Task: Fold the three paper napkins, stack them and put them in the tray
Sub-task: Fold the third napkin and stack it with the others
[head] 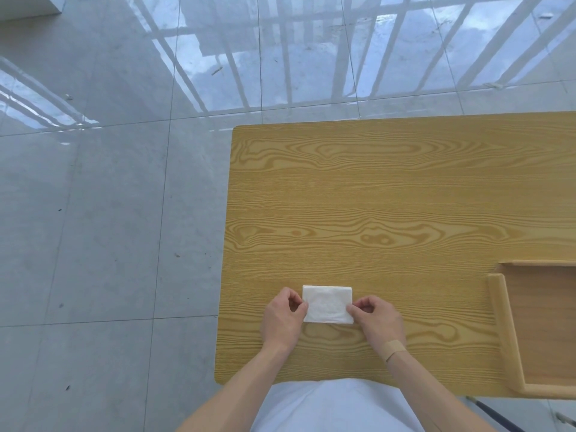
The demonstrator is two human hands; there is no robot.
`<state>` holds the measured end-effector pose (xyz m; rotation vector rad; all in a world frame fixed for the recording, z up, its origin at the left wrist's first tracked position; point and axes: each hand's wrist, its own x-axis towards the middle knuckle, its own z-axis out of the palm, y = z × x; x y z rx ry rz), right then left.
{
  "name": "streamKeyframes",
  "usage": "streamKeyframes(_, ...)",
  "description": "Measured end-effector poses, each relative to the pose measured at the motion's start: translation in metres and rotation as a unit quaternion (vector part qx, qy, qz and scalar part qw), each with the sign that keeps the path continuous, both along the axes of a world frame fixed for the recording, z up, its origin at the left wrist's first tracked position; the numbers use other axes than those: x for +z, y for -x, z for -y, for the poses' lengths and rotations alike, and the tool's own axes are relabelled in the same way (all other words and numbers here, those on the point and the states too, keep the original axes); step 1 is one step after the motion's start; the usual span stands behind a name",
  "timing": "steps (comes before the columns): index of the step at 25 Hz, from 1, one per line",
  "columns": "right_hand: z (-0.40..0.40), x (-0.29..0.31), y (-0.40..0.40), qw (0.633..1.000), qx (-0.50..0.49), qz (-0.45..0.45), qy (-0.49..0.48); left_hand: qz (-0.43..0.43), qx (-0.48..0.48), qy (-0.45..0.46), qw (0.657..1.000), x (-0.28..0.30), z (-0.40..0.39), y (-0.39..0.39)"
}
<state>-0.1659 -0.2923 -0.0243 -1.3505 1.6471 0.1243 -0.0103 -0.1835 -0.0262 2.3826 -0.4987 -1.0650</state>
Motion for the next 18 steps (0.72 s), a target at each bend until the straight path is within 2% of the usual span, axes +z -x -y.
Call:
streamKeyframes(5,-0.001,0.002,-0.001,0.999,0.019,-0.021,0.015,0.015,-0.005,-0.01,1.0,0.002,0.002,0.002)
streamKeyframes(9,0.0,0.003,0.005,0.998,0.048,0.012,0.034,0.021,-0.025,0.007,0.999,0.001,0.0,-0.006)
streamKeyframes(11,0.002,0.001,0.01,0.989,0.11,0.01,0.101,0.074,-0.076,0.028,0.994,0.0,0.002,-0.015)
streamKeyframes(14,0.008,-0.002,0.011,0.949,0.233,-0.016,0.214,0.154,-0.216,0.027,0.964,-0.002,0.009,-0.025)
streamKeyframes(18,0.012,-0.002,0.001,0.909,0.338,-0.065,0.235,0.227,-0.327,-0.008,0.917,-0.003,0.018,-0.025)
